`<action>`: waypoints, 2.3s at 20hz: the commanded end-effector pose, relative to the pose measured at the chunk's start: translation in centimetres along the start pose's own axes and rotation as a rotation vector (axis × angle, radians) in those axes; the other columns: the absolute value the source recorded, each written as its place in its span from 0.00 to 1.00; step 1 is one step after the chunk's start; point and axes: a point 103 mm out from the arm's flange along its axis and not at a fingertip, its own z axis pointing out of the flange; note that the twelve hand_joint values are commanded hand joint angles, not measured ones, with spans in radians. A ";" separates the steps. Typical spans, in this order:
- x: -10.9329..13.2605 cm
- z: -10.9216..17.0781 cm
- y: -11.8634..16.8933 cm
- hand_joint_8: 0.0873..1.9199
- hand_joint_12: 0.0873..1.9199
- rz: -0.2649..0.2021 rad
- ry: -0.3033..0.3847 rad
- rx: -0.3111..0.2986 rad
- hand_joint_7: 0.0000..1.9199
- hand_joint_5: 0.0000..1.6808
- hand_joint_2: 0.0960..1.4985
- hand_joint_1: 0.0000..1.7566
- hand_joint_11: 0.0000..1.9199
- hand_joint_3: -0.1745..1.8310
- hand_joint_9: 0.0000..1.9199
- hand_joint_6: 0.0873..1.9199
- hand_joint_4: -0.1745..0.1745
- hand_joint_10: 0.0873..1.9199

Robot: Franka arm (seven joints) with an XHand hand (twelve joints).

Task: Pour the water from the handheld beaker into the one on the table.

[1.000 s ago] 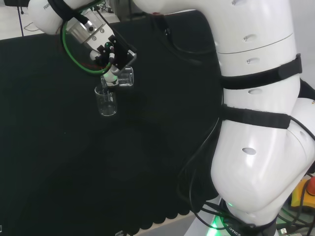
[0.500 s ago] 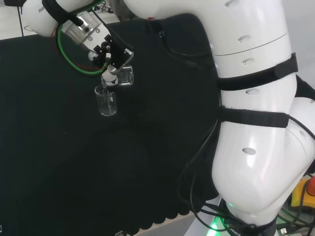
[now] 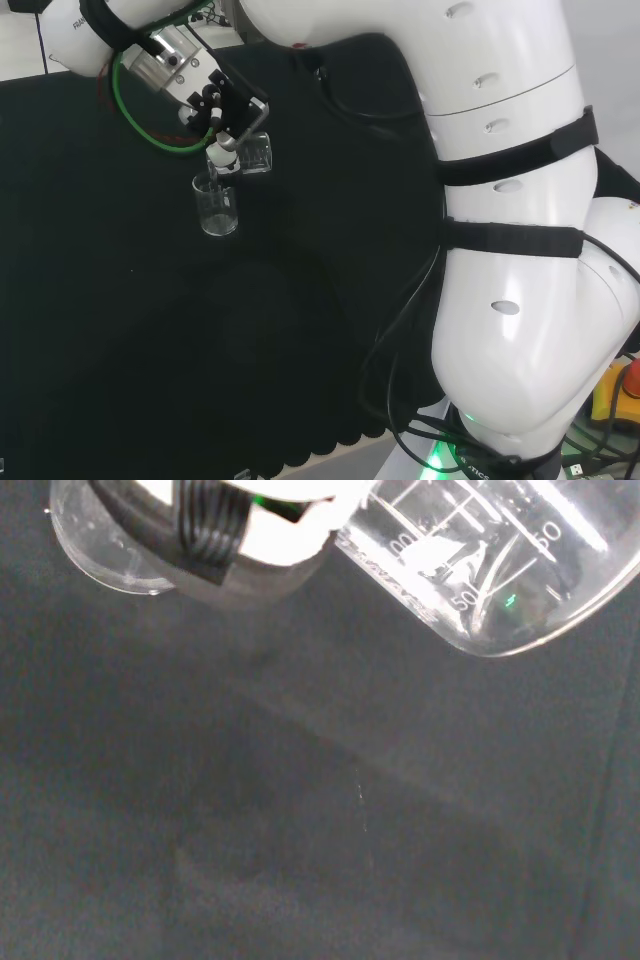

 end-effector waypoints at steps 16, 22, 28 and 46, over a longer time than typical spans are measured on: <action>0.4 -0.6 0.0 0.39 0.45 0.005 -0.047 0.042 0.62 0.64 0.70 0.80 0.50 0.00 0.70 0.42 0.06 0.22; 0.7 -0.9 0.0 0.39 0.45 0.011 -0.056 0.047 0.62 0.64 0.70 0.80 0.50 0.00 0.70 0.42 0.06 0.22; 0.6 -1.0 0.3 0.39 0.45 0.013 -0.066 0.064 0.62 0.64 0.70 0.80 0.50 0.00 0.70 0.42 0.06 0.22; 1.0 -1.4 0.2 0.39 0.45 0.032 -0.089 0.087 0.63 0.64 0.70 0.80 0.50 0.00 0.70 0.42 0.06 0.22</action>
